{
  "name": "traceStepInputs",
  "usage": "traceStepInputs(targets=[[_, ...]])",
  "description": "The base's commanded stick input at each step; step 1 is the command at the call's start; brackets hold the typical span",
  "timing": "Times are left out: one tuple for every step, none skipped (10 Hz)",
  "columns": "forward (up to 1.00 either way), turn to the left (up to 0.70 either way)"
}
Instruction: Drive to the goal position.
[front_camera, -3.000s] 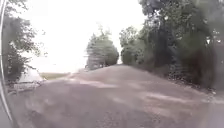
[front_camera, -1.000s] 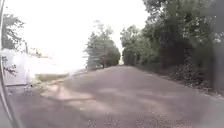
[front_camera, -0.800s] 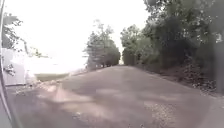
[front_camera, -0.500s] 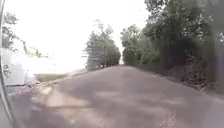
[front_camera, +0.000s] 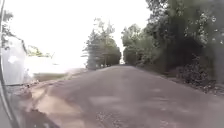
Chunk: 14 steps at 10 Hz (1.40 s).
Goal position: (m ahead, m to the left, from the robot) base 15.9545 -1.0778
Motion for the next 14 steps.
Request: traceStepInputs(targets=[[0.7,0.0],[0.7,0.0],[0.7,0.0],[0.7,0.0],[0.7,0.0],[0.7,0.0],[0.7,0.0],[0.7,0.0],[0.7,0.0],[0.7,0.0],[0.7,0.0],[0.7,0.0],[0.7,0.0],[0.7,0.0]])
